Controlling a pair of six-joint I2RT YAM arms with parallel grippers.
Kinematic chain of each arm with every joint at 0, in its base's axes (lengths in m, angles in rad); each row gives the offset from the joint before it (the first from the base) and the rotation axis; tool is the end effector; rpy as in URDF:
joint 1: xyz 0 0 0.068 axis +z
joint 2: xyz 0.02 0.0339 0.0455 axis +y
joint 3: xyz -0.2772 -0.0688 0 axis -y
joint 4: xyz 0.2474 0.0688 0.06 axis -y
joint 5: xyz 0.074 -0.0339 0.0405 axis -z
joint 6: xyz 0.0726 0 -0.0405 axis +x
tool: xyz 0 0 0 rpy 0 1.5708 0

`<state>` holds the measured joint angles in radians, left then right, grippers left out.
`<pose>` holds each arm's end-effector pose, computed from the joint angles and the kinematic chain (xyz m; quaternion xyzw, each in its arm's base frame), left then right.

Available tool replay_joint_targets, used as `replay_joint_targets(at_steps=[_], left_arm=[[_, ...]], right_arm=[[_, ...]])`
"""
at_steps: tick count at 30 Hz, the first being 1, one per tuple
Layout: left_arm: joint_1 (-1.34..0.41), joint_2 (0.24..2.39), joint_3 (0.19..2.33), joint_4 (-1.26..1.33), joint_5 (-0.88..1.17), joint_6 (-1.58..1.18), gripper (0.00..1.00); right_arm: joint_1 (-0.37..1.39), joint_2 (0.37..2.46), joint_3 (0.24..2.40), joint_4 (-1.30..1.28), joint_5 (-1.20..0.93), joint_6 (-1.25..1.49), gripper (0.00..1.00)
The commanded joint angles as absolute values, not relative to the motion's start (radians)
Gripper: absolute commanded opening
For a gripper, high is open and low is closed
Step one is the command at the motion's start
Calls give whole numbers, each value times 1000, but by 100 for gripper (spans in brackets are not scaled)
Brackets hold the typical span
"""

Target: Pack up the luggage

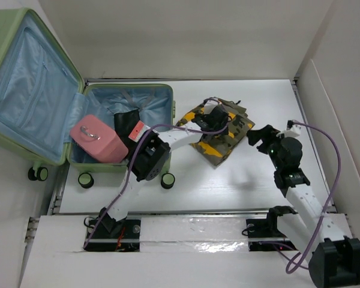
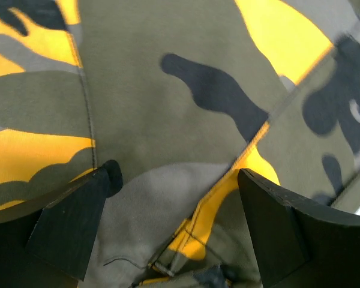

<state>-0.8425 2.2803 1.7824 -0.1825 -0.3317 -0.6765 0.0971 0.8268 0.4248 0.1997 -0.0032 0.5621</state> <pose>0.3887 -0.4003 0.1686 0.0029 0.8930 -0.1844 0.4106 0.2259 0.0222 0.2464 0.1776 0.7543 0.2058 0.5977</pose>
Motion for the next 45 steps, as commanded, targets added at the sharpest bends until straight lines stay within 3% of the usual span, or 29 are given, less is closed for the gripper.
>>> replay_joint_targets(at_steps=[1,7,11,12,13,14,15,16,17,18,21,22,23,24,26,27,30,35,38,40,45], left_arm=[[-916,2361,1933,-261,-246,-592,86],[-954,2370,2036,-202,-211,-468,85],[-928,2139,1903,-154,-313,-485,85],[-901,2085,1785,-102,-317,-503,84],[-885,1975,1720,-74,-313,-550,82],[-874,1923,1647,-40,-307,-551,77],[-874,1870,1490,39,-293,-596,51],[-874,1824,1415,76,-287,-615,33],[-874,1751,1290,124,-269,-667,0],[-874,1726,1237,138,-261,-690,0],[-913,1692,1119,152,-256,-751,0],[-922,1698,1105,153,-247,-790,0],[-922,1724,1095,147,-242,-814,2],[-922,1738,1092,121,-255,-839,31],[-894,1779,1091,121,-247,-877,59],[-894,1796,1097,142,-221,-884,77],[-884,1877,1173,117,-198,-910,86],[-893,2041,1321,58,-232,-931,87],[-881,2107,1402,17,-259,-931,82],[-845,2123,1424,6,-262,-922,77],[-740,2080,1401,44,-271,-894,77]], right_arm=[[91,752,416,166,40,540,80],[91,696,425,132,26,540,82],[91,670,439,75,38,520,82],[91,658,437,69,49,509,77],[91,631,430,66,52,505,54],[91,615,423,69,55,499,37],[91,604,417,77,51,482,22],[91,592,416,74,46,474,12],[91,581,419,66,35,457,3],[91,578,422,60,31,453,3],[91,583,430,48,8,437,10],[91,584,431,49,-23,430,16],[91,587,433,48,-35,425,31],[91,591,436,46,-63,413,39],[91,597,443,38,-90,397,51],[91,600,446,34,-116,385,52],[91,603,446,29,-138,377,52],[91,595,442,37,-172,379,52],[91,583,446,38,-175,380,53],[91,577,451,32,-169,374,53],[91,586,446,52,-207,382,53]])
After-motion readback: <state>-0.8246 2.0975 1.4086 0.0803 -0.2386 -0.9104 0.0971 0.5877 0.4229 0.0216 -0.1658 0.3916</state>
